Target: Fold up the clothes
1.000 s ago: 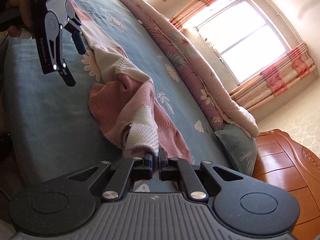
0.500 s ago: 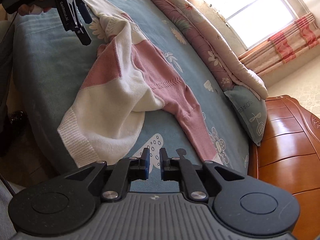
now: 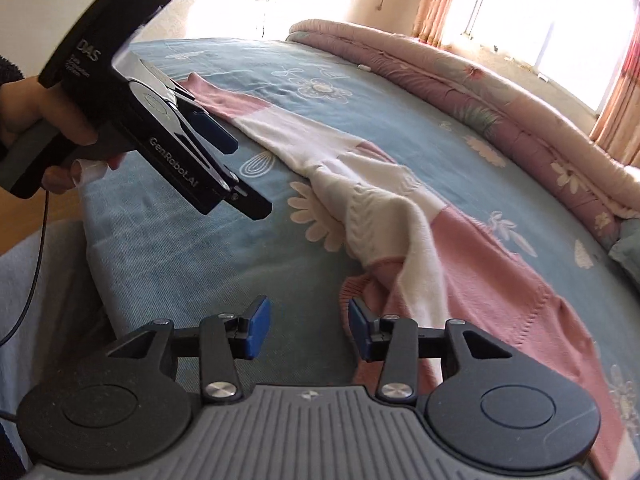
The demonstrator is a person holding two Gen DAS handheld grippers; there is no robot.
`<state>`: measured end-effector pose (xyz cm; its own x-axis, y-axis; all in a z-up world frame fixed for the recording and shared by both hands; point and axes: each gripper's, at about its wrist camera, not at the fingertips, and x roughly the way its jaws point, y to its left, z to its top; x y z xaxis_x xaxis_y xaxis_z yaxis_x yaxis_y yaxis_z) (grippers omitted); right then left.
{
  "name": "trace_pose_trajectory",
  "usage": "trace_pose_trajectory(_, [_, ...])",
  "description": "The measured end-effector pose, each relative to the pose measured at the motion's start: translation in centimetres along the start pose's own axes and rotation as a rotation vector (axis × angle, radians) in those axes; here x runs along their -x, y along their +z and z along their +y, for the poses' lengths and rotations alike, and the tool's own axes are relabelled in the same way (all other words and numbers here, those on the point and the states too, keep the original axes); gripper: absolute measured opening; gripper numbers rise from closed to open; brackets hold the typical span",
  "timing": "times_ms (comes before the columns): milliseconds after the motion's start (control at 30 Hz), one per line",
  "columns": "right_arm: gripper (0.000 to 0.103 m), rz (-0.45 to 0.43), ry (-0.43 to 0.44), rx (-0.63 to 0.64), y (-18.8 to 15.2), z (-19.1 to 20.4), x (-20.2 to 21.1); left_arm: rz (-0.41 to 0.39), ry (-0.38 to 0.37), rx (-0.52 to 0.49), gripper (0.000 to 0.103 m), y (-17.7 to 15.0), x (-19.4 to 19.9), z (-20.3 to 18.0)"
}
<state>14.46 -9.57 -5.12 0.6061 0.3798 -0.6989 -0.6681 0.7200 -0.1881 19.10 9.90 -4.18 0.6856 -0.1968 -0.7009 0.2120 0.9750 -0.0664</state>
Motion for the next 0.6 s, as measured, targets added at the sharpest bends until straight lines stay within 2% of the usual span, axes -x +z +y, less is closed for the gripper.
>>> trace_pose_trajectory(100, [0.048,0.045,-0.047,-0.028,0.6,-1.0,-3.5,0.009,0.002,0.037,0.096,-0.4,0.3,1.5])
trace_pose_trajectory(200, [0.047,0.019,-0.103,-0.071,0.9,-3.6,-3.5,0.019,-0.02,0.052,0.096,-0.9,0.2,2.4])
trace_pose_trajectory(333, [0.047,0.02,-0.176,-0.096,0.9,-7.2,-3.5,0.035,-0.094,0.064,0.096,-0.8,-1.1,2.2])
trace_pose_trajectory(467, [0.046,0.016,-0.164,-0.165,0.4,-11.0,-4.9,0.047,-0.177,0.075,0.096,-0.2,-2.8,1.2])
trace_pose_trajectory(600, [0.046,-0.002,-0.071,-0.313,0.2,-15.0,-5.5,0.062,-0.298,0.109,0.096,0.3,-4.5,0.1])
